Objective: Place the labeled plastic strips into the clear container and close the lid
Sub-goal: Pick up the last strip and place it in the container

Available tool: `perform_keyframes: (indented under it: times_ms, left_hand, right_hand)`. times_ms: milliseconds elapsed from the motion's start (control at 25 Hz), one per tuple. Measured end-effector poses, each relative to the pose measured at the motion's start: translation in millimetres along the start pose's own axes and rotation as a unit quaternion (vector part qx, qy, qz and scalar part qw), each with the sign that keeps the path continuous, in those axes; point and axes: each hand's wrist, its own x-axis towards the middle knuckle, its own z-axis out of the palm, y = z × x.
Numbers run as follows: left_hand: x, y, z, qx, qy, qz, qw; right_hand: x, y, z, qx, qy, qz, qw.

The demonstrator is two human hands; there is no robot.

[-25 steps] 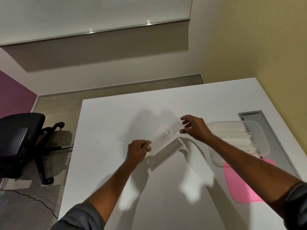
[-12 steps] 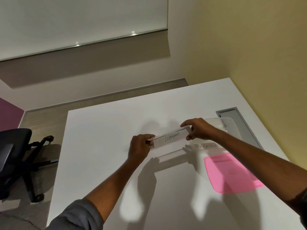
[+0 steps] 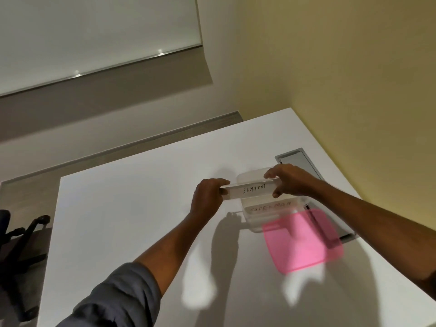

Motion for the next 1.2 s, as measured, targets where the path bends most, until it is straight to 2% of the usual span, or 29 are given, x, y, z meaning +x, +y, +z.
perform_keyframes:
  times_ms: [320, 520, 760, 1200]
  left_hand:
    - [49.0, 35.3, 44.4, 0.067, -0.051, 0.067, 0.994]
    - [69.0, 36.8, 61.9, 0.201, -0.051, 0.14, 0.968]
    - [80.4, 30.2, 81.3, 0.256, -0.078, 0.116, 0.957]
    - [88.8, 30.6, 103.7, 0.364, -0.124, 0.111, 0.917]
  right_hand:
    - [7.5, 60.0, -17.5, -0.087, 0.049, 0.017, 0.995]
    - [23.3, 69.0, -8.8, -0.177, 0.054, -0.015, 0.983]
    - [38.5, 62.4, 10.7, -0.323, 0.06, -0.066, 0.942]
    - [52.9, 73.6, 46.2, -0.365, 0.039, -0.077, 0.927]
